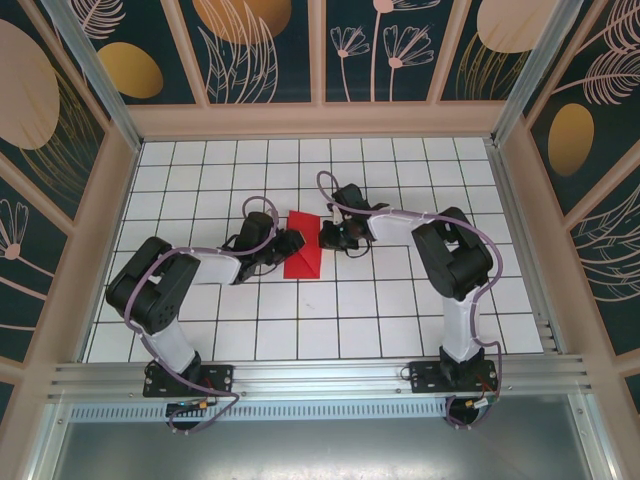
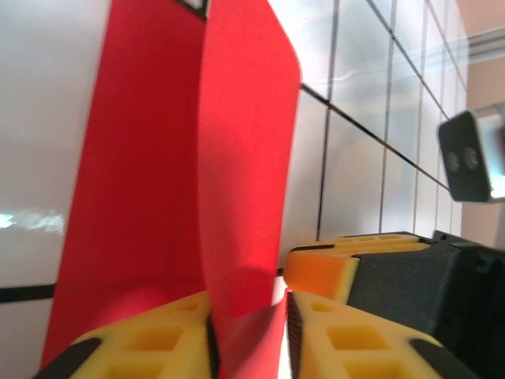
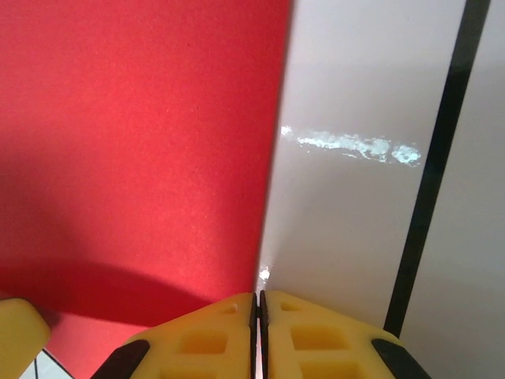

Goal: Fold a paper plane with a square sheet of paper (pick it up from the middle)
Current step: Turn over the paper at the center of the table.

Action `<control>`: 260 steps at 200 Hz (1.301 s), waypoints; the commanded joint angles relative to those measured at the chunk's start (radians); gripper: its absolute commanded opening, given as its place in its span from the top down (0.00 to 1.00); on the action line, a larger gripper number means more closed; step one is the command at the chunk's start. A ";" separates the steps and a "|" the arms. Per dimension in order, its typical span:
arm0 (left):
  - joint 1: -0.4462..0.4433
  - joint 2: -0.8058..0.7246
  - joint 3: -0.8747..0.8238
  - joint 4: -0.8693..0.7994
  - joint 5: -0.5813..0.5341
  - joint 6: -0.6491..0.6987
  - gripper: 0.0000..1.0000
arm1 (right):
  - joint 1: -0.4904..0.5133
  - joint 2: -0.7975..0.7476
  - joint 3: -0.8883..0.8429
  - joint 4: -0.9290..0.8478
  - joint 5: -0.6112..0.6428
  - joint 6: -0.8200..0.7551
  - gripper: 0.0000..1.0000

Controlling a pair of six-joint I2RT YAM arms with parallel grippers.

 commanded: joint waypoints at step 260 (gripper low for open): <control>-0.138 0.127 0.626 -1.067 -0.953 0.454 0.89 | -0.274 -0.530 -0.390 0.200 0.191 0.229 0.28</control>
